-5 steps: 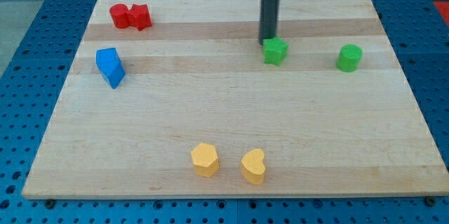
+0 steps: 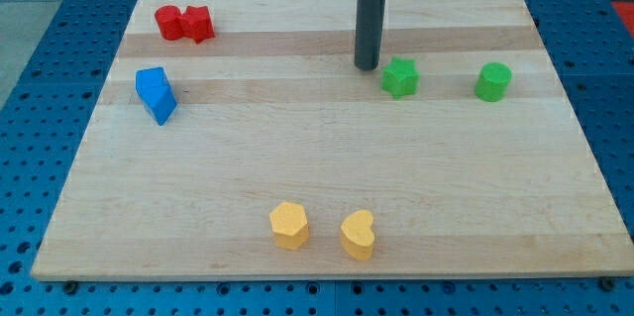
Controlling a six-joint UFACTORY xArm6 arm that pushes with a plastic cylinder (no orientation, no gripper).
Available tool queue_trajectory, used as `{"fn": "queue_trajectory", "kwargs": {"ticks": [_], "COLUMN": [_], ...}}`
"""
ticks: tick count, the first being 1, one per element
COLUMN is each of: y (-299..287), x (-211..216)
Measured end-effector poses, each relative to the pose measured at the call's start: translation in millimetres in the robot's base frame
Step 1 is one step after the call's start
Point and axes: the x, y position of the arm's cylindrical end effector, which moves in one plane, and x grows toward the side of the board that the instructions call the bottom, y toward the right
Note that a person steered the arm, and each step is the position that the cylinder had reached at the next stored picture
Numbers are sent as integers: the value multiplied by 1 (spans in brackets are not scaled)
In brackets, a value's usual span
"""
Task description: Push the green star into the green circle
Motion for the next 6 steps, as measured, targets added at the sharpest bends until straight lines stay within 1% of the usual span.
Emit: {"fn": "queue_trajectory", "kwargs": {"ticks": [1, 2, 4, 6], "y": [4, 15, 55, 68], "x": [24, 36, 32, 32]}}
